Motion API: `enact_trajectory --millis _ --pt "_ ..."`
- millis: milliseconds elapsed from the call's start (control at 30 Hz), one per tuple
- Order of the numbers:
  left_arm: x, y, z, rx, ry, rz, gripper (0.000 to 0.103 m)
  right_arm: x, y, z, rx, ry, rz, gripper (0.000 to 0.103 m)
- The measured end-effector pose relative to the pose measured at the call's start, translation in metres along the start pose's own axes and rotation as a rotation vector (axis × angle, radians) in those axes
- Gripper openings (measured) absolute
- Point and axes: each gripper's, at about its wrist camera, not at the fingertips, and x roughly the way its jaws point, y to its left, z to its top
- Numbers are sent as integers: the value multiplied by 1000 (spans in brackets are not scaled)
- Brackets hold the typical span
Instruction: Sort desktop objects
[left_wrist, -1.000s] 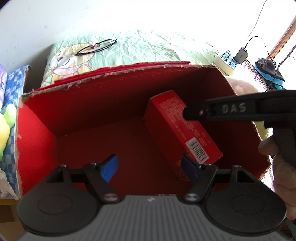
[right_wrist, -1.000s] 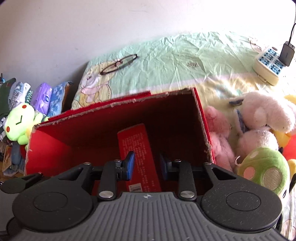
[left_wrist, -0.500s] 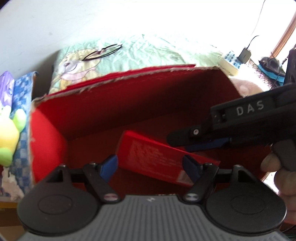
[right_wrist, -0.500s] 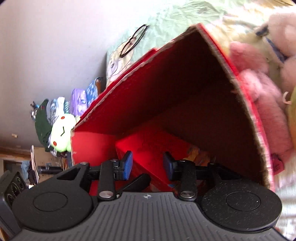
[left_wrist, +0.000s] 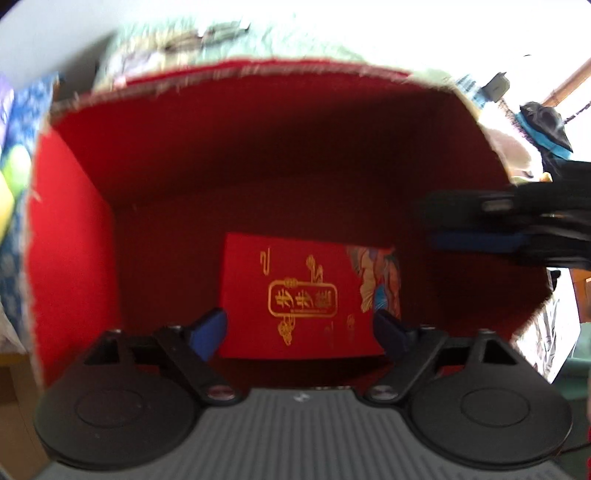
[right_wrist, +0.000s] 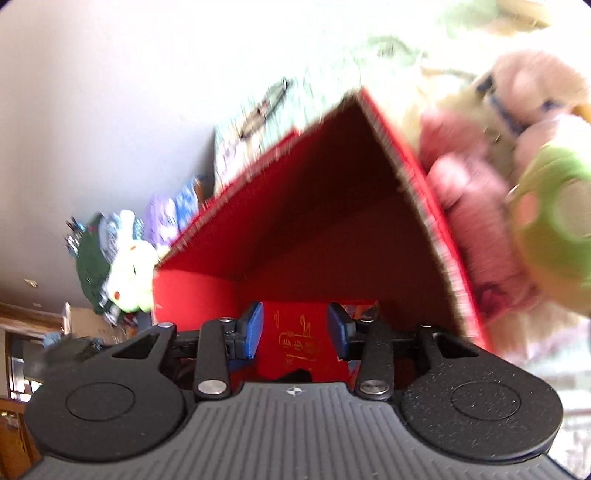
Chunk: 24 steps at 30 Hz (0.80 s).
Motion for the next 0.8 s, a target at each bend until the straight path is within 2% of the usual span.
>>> enact_trajectory --millis 167,233,333,533,633,700,800 --pt "1 -11 8 16 27 23 84 -27 2 -1 -76 -80 -22 43" --pt "-3 -15 7 15 25 40 84 -27 8 -2 -125 -78 -25 41" --pt "-15 -19 0 -27 14 50 84 -18 9 1 -127 -54 -3 41" --pt "-24 -11 -10 -143 33 91 86 25 28 12 -167 86 29 41" --pt "-18 2 -10 -227 76 124 86 53 41 18 -258 125 -48 41" --pt "-10 12 -11 -296 122 101 86 72 43 19 -301 161 -86 41" --pt "7 17 -12 -346 203 64 86 89 37 23 -297 228 -110 41"
